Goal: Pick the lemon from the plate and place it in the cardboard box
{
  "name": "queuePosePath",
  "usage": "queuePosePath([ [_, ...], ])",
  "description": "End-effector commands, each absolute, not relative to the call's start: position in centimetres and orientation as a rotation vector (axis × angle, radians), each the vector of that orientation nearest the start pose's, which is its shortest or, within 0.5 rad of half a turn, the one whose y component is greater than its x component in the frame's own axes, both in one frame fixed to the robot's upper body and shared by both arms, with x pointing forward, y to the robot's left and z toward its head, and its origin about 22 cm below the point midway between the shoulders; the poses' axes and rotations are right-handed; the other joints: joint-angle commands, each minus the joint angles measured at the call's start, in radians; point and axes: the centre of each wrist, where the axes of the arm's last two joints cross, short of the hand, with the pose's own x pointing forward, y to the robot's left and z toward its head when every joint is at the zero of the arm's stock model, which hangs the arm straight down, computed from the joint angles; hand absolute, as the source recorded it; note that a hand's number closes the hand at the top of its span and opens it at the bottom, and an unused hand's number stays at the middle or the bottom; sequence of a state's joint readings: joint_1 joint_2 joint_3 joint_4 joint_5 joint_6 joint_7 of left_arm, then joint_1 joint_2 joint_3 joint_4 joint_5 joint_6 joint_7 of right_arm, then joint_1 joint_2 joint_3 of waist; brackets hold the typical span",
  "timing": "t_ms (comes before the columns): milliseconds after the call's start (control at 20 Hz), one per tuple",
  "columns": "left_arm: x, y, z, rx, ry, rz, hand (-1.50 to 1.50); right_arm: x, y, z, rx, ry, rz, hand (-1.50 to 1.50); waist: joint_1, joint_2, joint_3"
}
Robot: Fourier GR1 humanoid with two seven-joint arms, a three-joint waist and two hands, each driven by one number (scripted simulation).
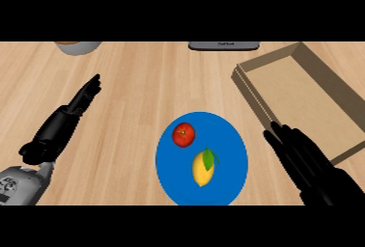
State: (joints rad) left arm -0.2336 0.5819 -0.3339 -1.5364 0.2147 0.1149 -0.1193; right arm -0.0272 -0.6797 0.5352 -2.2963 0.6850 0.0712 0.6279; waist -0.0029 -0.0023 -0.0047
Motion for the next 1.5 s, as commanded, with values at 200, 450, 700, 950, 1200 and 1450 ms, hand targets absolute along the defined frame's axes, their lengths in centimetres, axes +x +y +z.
queuePosePath([
  [200,29.5,27.1,6.8,0.084,-1.742,-0.532,0.00,15.9,-13.4,16.0,-0.903,-1.251,1.371,-1.50,0.021,0.004,-0.001],
  [450,28.5,27.4,6.8,0.087,-1.746,-0.547,0.00,16.4,-8.8,14.9,-0.902,-1.119,1.396,-1.50,0.024,-0.001,0.001],
  [700,29.0,27.3,6.5,0.107,-1.757,-0.532,0.00,17.9,-5.1,13.8,-0.871,-1.061,1.366,-1.50,0.014,0.001,0.002],
  [950,29.9,28.1,7.2,0.109,-1.756,-0.548,0.00,17.8,-3.7,13.6,-0.830,-1.021,1.378,-1.50,-0.001,0.001,0.003],
  [1200,28.2,25.2,6.1,0.091,-1.748,-0.527,0.00,18.9,-1.9,11.3,-0.939,-0.974,1.384,-1.50,0.014,-0.002,0.004],
  [1450,29.7,27.9,6.7,0.076,-1.731,-0.517,0.00,18.6,-1.9,10.5,-0.951,-0.971,1.384,-1.50,0.005,0.000,0.004],
])
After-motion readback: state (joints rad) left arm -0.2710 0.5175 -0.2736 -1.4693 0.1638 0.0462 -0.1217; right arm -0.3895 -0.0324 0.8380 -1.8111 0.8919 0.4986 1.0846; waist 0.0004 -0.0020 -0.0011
